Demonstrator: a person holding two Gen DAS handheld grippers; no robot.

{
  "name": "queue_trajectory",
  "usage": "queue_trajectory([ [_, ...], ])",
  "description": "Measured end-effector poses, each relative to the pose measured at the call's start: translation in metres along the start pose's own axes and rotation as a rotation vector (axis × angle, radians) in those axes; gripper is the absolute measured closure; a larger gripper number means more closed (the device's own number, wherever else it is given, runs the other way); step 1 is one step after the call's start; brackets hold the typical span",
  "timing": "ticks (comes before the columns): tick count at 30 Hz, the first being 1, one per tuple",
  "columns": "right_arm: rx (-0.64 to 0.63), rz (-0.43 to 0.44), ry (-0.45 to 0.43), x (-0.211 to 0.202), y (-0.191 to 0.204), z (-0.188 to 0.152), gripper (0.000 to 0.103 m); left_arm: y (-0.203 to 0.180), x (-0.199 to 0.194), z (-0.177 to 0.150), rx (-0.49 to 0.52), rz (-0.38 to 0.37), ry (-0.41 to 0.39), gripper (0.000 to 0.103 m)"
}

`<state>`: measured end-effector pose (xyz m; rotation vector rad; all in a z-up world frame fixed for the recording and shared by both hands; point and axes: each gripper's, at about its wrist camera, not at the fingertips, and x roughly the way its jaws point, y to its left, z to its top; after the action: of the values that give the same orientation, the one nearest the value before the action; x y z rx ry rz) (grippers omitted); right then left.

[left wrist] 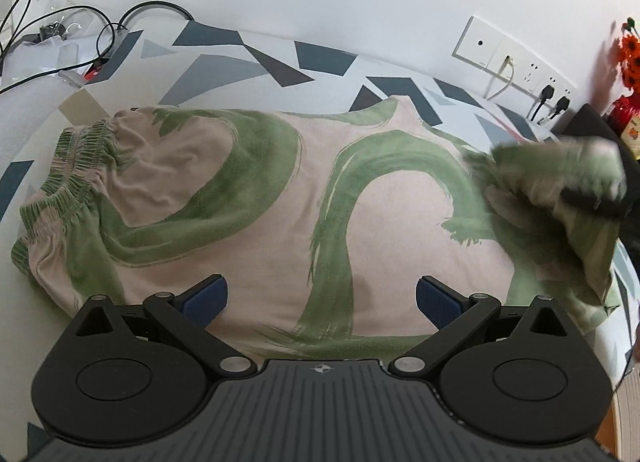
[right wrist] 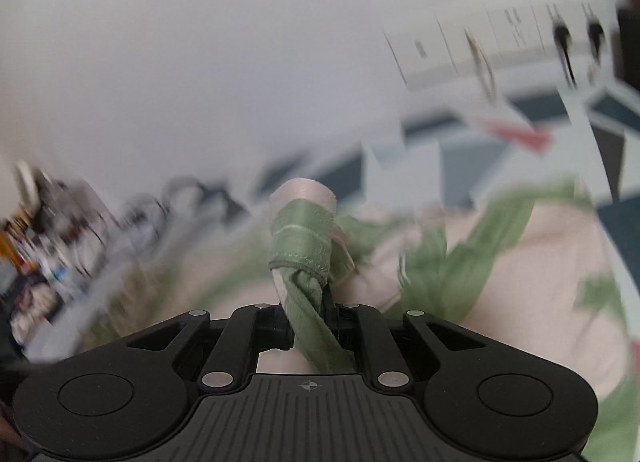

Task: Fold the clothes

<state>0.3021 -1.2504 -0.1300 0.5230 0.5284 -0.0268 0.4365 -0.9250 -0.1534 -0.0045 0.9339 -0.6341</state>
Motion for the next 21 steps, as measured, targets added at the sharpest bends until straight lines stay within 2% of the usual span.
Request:
queue_trajectory([
  [1,-0.012,0.017,-0.006,-0.001,0.004,0.004,0.093,0.003,0.0,0.001,-0.006,-0.009,0.003,0.001],
  [3,-0.047,0.041,0.038,0.006,0.016,0.005,0.092,0.008,0.002,0.002,-0.02,-0.03,0.01,0.001],
  [5,-0.086,0.029,0.143,0.024,0.024,-0.01,0.089,0.013,0.004,0.003,-0.038,-0.056,0.024,0.001],
  [7,-0.125,-0.002,0.243,0.038,0.03,-0.03,0.081,0.016,0.005,0.008,-0.051,-0.084,0.033,0.001],
  [9,-0.144,-0.024,0.304,0.045,0.035,-0.044,0.068,0.015,0.007,0.013,-0.057,-0.11,0.036,0.001],
  [10,-0.148,-0.03,0.298,0.042,0.039,-0.047,0.063,0.015,0.008,0.016,-0.06,-0.124,0.039,0.001],
  [11,-0.148,-0.041,0.29,0.037,0.042,-0.047,0.041,0.013,0.01,0.02,-0.068,-0.149,0.045,0.001],
  [12,-0.149,-0.053,0.279,0.032,0.046,-0.046,0.027,0.01,0.012,0.024,-0.078,-0.177,0.051,0.001],
  [17,-0.134,-0.128,0.173,-0.006,0.039,-0.029,0.024,-0.019,0.041,0.048,-0.113,-0.329,0.12,0.001],
  [21,-0.081,-0.291,0.099,-0.035,0.006,-0.028,0.023,-0.059,0.072,0.068,-0.083,-0.366,0.152,0.001],
])
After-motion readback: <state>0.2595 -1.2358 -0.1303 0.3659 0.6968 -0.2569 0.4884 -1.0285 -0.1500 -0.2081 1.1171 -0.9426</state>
